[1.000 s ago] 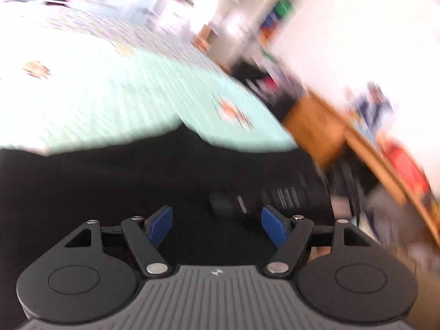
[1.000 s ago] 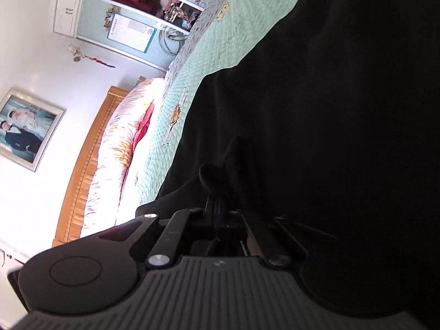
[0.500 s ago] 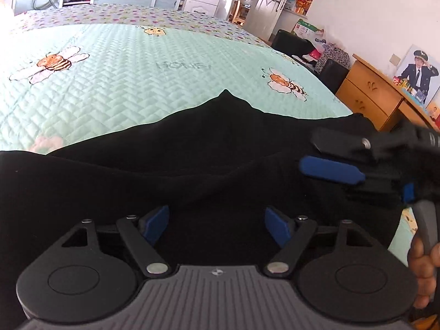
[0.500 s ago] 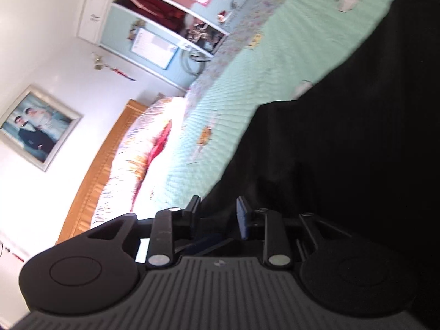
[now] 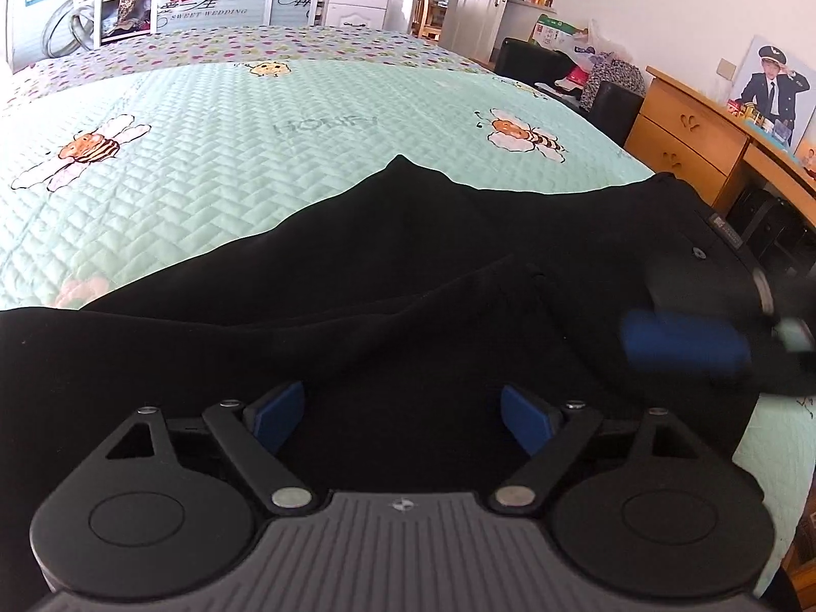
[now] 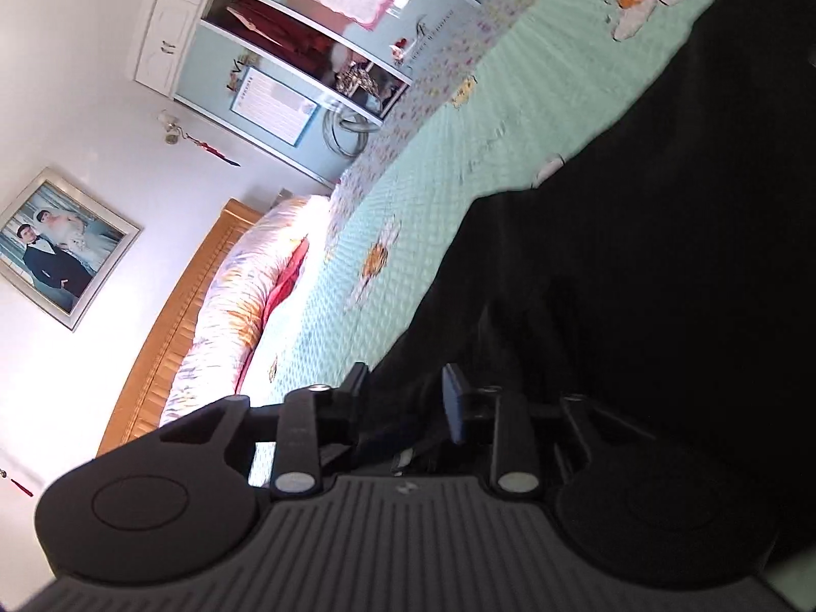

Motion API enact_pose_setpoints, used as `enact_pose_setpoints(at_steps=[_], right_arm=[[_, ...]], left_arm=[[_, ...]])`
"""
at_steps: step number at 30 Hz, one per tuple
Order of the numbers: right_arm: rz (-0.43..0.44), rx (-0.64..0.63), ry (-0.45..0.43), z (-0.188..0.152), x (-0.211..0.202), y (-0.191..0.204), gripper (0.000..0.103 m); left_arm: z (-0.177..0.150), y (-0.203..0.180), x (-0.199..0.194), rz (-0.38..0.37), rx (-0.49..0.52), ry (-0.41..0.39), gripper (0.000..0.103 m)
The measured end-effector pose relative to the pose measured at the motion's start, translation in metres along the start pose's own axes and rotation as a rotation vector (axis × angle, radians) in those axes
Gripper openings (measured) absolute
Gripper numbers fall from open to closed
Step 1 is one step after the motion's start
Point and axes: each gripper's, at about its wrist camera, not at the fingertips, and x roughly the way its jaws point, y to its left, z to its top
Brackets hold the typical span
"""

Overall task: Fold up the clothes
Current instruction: 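Smooth the folded trousers flat with the left gripper while the right gripper holds them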

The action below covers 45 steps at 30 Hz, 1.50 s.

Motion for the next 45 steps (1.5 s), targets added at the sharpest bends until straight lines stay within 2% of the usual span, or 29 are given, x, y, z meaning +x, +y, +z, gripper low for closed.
enact_pose_setpoints(at_steps=[2,3,4,7,8,10,13,15,16,18,19,21,23,25,29,32,33,34,36,37,39,41,42,44,45], right_arm=[[-0.063,0.01,0.043,-0.01,-0.004,-0.019,0.038],[-0.093,0.011,0.06,-0.013,-0.004,-0.029,0.029],[-0.097,0.027,0.056,-0.013,-0.007,-0.039,0.0],[-0.109,0.045,0.024,-0.012,-0.02,-0.054,0.002],[-0.1,0.025,0.008,-0.013,-0.027,-0.047,0.007],[-0.079,-0.014,-0.022,-0.016,-0.043,-0.033,0.025],[-0.012,-0.052,-0.04,-0.025,-0.064,-0.009,0.028],[0.011,-0.037,-0.017,-0.035,-0.066,-0.001,0.031],[0.021,-0.033,0.01,-0.035,-0.054,0.003,0.034],[-0.011,-0.019,0.052,-0.039,-0.041,-0.009,0.035],[-0.036,-0.004,0.065,-0.04,-0.037,-0.019,0.026],[-0.035,0.053,0.063,-0.041,-0.037,-0.046,0.0],[-0.018,0.096,0.06,-0.041,-0.038,-0.065,0.0],[-0.051,0.025,0.07,-0.042,-0.041,-0.055,0.0],[-0.06,0.02,0.057,-0.052,-0.054,-0.048,0.0],[-0.068,0.016,0.002,-0.05,-0.059,-0.032,0.009],[-0.077,0.001,-0.026,-0.045,-0.058,-0.023,0.015],[-0.084,-0.018,-0.053,-0.041,-0.059,-0.014,0.026],[-0.071,-0.076,-0.078,-0.04,-0.072,0.004,0.035],[-0.056,-0.098,-0.078,-0.039,-0.076,0.011,0.036],[-0.024,-0.099,-0.023,-0.04,-0.067,0.016,0.04],[-0.024,-0.067,0.032,-0.045,-0.056,0.001,0.04],[-0.051,-0.046,0.041,-0.046,-0.052,-0.011,0.039],[-0.071,0.012,0.047,-0.047,-0.048,-0.04,0.009],[-0.058,0.049,0.044,-0.048,-0.049,-0.056,0.001]], left_arm=[[-0.001,-0.002,0.001,0.0,0.014,0.0,0.089],[-0.001,-0.003,0.001,0.004,0.021,0.001,0.089],[-0.001,-0.005,0.002,0.009,0.027,0.003,0.089],[0.0,-0.007,0.003,0.014,0.038,0.007,0.091],[0.0,-0.008,0.003,0.015,0.039,0.008,0.092],[0.0,-0.009,0.004,0.018,0.042,0.008,0.092],[-0.001,-0.009,0.004,0.02,0.043,0.007,0.092],[-0.001,-0.009,0.004,0.02,0.043,0.006,0.092],[-0.001,-0.009,0.004,0.02,0.044,0.006,0.092],[-0.001,-0.011,0.004,0.022,0.05,0.008,0.093],[-0.001,-0.011,0.005,0.023,0.048,0.009,0.093],[0.0,-0.011,0.005,0.023,0.041,0.014,0.094],[0.0,-0.012,0.006,0.024,0.047,0.016,0.095],[0.0,-0.014,0.007,0.025,0.055,0.017,0.098],[-0.001,-0.015,0.008,0.026,0.062,0.017,0.099],[-0.001,-0.015,0.008,0.024,0.063,0.017,0.099],[-0.001,-0.015,0.008,0.024,0.064,0.018,0.099],[-0.001,-0.015,0.008,0.024,0.065,0.017,0.1],[-0.001,-0.015,0.009,0.024,0.066,0.017,0.1],[-0.001,-0.015,0.009,0.023,0.065,0.016,0.1],[-0.001,-0.015,0.009,0.022,0.064,0.016,0.1],[-0.001,-0.016,0.009,0.021,0.063,0.018,0.101],[-0.001,-0.016,0.009,0.021,0.063,0.018,0.101],[-0.001,-0.016,0.009,0.021,0.063,0.019,0.101],[-0.001,-0.016,0.009,0.021,0.063,0.02,0.101]])
